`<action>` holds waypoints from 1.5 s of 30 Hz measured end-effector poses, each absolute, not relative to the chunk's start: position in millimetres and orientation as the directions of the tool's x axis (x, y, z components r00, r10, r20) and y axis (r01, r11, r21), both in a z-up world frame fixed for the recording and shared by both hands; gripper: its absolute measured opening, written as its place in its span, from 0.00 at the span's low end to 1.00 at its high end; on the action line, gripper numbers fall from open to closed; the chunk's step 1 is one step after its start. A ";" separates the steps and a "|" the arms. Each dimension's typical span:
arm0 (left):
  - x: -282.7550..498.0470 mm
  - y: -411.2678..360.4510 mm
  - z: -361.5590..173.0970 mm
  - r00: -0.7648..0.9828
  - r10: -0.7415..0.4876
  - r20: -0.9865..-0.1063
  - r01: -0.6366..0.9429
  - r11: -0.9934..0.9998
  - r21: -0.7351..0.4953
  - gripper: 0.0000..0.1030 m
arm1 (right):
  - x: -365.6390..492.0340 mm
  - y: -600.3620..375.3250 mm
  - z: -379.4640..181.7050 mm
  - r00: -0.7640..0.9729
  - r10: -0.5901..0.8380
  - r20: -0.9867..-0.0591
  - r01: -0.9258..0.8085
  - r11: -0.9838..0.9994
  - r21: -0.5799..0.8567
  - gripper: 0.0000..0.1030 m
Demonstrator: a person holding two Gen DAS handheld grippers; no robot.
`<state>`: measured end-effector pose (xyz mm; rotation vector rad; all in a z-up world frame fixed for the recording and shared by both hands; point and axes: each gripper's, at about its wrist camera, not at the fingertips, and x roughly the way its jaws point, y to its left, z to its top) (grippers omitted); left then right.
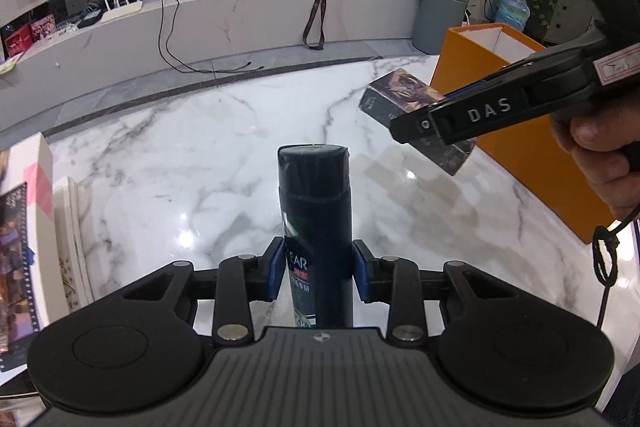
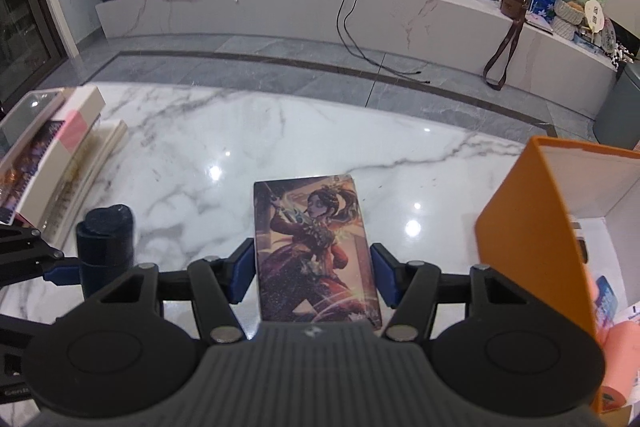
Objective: Organize rigid objects
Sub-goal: 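Carry the shampoo bottle and illustrated box with both grippers over the orange box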
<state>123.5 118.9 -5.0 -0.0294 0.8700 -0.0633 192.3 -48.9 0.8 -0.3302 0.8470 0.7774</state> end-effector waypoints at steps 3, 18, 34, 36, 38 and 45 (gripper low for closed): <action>120.3 115.8 7.8 0.662 -0.058 -0.748 0.044 0.998 -0.038 0.37 | 189.2 -59.2 11.8 0.426 0.494 -0.758 -0.723 0.689 0.043 0.60; 118.4 72.5 55.6 0.694 -0.087 -0.715 0.115 0.993 -0.009 0.37 | 188.1 -138.2 76.3 0.530 0.564 -0.633 -0.649 0.750 0.125 0.60; 175.7 -33.0 118.9 0.724 -0.213 -0.656 0.309 0.951 0.032 0.37 | 224.7 -239.7 89.1 0.647 0.496 -0.579 -0.475 0.856 0.203 0.60; 184.2 -47.9 120.1 0.719 -0.232 -0.655 0.332 0.943 0.030 0.37 | 229.7 -251.4 87.3 0.654 0.488 -0.577 -0.457 0.864 0.212 0.60; 193.1 -63.1 118.1 0.709 -0.249 -0.660 0.356 0.934 0.030 0.37 | 234.7 -263.5 84.1 0.662 0.474 -0.580 -0.436 0.873 0.217 0.60; 232.0 -108.8 105.2 0.657 -0.315 -0.685 0.416 0.909 -0.019 0.37 | 252.3 -308.4 73.0 0.696 0.397 -0.598 -0.325 0.917 0.230 0.60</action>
